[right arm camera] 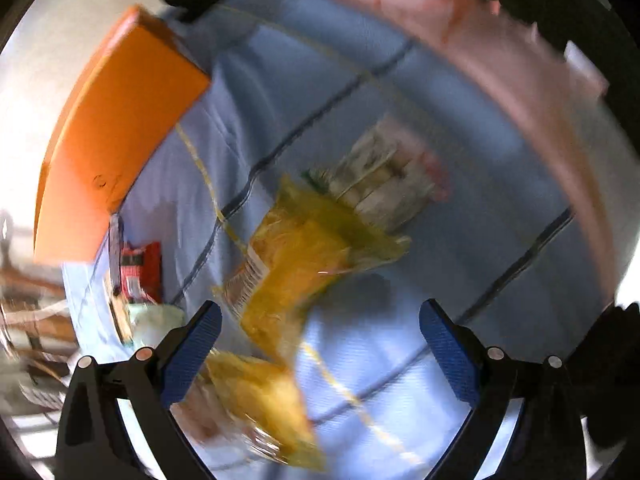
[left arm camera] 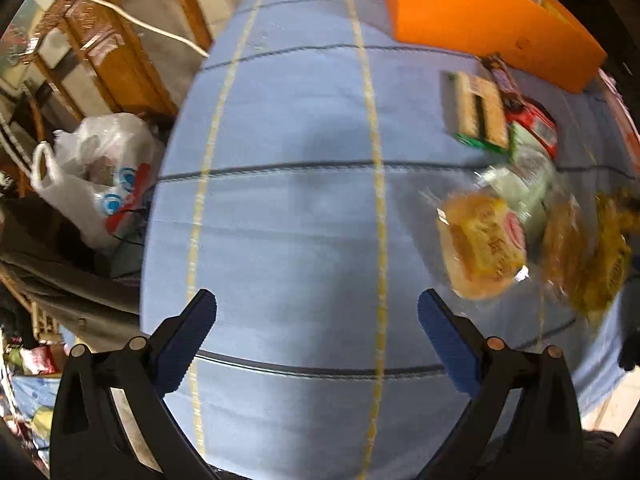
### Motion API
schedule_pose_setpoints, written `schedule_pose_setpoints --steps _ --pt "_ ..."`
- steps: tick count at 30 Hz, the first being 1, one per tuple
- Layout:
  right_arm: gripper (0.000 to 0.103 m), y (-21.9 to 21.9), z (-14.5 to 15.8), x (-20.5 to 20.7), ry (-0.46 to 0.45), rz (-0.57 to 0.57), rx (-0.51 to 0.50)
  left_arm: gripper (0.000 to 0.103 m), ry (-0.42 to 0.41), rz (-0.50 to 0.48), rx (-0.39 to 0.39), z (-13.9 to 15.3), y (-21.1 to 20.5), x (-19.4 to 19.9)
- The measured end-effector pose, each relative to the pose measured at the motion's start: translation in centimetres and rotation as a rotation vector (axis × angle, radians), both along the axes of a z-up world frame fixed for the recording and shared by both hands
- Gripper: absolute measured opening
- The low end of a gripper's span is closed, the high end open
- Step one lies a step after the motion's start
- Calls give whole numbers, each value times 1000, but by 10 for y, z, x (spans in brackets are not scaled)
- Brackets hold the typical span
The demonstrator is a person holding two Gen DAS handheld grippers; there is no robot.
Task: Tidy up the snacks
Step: 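Grasp a yellow bun bag with the left gripper while the right grasps a yellow bag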
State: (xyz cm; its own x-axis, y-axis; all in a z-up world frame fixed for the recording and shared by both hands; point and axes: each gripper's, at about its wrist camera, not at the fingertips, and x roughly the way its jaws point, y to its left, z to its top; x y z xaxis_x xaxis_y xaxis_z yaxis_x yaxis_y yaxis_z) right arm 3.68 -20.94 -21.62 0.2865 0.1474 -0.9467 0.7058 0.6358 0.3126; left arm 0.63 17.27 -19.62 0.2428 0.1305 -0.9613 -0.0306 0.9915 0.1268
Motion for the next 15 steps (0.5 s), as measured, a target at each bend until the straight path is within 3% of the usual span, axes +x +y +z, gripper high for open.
schedule_pose_setpoints --steps 3,5,6,7,8,12,15 --pt "100 3 -10 14 -1 -85 -4 99 -5 -36 -7 -1 -9 -2" --pt "63 8 -3 19 -51 -66 -28 99 -13 -58 7 -3 -12 -2" --pt "41 9 -3 19 -95 -44 36 99 -16 -65 13 -4 -14 -2" --pt "40 11 -5 15 -105 -41 106 99 -15 -73 5 -7 -16 -3" --pt "40 12 -5 10 -101 -39 113 99 -10 -85 -14 -9 -19 -2" --pt "40 23 25 -13 -145 61 -48 99 -6 -122 -95 -16 -34 2" --pt "40 21 54 -41 -218 84 -51 99 -4 -129 -162 -20 -47 9"
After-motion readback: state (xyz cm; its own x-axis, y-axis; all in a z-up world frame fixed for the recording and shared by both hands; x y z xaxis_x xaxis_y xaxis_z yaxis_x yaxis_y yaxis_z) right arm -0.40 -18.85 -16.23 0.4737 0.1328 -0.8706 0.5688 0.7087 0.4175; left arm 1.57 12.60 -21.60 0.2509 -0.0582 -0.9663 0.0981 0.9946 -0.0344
